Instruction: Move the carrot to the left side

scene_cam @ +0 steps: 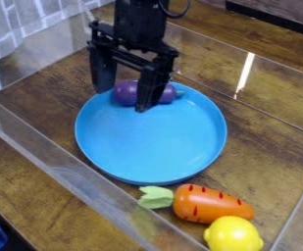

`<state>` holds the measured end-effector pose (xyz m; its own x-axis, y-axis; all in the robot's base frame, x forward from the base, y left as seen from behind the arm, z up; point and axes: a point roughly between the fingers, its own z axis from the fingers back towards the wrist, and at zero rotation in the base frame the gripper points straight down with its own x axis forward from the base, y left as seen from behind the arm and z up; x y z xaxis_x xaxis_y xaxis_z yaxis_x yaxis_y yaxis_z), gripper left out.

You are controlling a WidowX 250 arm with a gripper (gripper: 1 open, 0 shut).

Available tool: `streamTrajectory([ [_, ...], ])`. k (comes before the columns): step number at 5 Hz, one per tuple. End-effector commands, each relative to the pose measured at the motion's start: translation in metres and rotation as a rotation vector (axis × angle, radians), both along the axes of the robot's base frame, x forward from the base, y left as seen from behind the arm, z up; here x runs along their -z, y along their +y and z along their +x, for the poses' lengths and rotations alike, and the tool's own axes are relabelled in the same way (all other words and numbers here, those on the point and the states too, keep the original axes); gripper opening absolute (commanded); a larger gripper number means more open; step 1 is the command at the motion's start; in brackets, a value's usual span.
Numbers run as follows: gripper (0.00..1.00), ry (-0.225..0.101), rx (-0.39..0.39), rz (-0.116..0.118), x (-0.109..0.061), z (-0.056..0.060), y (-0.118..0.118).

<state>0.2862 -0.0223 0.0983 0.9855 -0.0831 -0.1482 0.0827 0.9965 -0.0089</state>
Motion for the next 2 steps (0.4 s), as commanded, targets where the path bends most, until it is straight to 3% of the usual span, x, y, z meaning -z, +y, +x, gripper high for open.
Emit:
streamTrajectory([
  [1, 1.00, -0.029, 0.025, -0.004, -0.0050, 0.0010, -0.0073],
  [2, 1.00, -0.026, 0.053, -0.007, -0.0013, -0.0009, -0.0153],
])
